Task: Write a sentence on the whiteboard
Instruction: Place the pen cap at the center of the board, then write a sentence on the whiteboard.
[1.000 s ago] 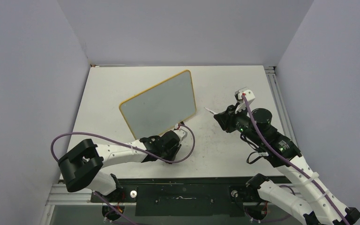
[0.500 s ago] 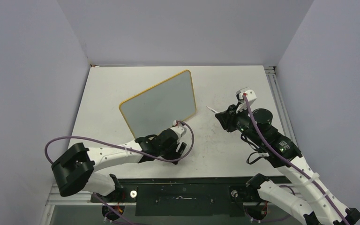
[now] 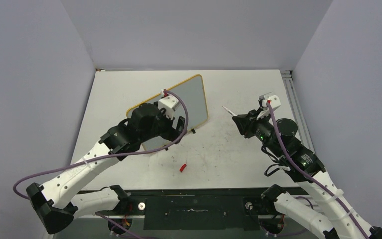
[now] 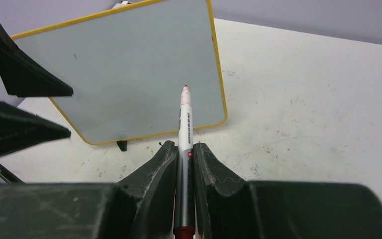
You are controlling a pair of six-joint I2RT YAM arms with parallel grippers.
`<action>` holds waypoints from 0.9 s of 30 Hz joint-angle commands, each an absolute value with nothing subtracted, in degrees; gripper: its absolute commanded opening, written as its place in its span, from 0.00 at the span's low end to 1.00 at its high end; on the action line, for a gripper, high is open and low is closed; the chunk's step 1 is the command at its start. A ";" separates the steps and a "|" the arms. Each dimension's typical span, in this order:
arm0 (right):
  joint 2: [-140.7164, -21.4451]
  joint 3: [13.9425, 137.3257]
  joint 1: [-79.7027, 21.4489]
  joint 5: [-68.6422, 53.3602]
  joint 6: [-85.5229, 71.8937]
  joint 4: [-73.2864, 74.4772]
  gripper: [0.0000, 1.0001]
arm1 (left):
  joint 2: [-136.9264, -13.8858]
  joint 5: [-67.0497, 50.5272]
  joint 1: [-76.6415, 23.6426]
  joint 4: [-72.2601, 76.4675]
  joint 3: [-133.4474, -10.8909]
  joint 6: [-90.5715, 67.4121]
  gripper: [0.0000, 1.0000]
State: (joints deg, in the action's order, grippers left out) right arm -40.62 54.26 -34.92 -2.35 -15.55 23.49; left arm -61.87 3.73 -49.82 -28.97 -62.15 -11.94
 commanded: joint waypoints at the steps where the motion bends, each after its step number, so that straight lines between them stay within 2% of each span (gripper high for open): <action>1: -39.77 55.29 -35.09 -2.07 -16.11 19.79 0.05 | -60.07 -2.41 -41.20 -34.65 -68.47 -4.75 0.75; 7: -39.80 55.15 -35.15 -3.48 -17.26 19.36 0.05 | -59.30 -8.01 -31.49 -34.55 -76.88 -2.56 0.77; 11: -40.10 54.57 -35.08 -4.92 -17.65 18.37 0.05 | -58.23 -11.67 -22.55 -33.95 -77.98 -3.35 0.77; 17: -41.34 54.23 -35.07 -8.39 -17.06 17.04 0.05 | -55.22 -21.71 -7.58 -30.12 -73.92 -6.90 0.79; 22: -43.23 53.38 -35.24 -13.87 -17.37 13.84 0.05 | -51.39 -35.60 6.95 -22.21 -64.21 -13.42 0.79; 27: -44.60 50.13 -37.75 -16.82 -19.48 5.89 0.05 | -50.09 -37.85 10.27 -19.58 -59.60 -14.37 0.80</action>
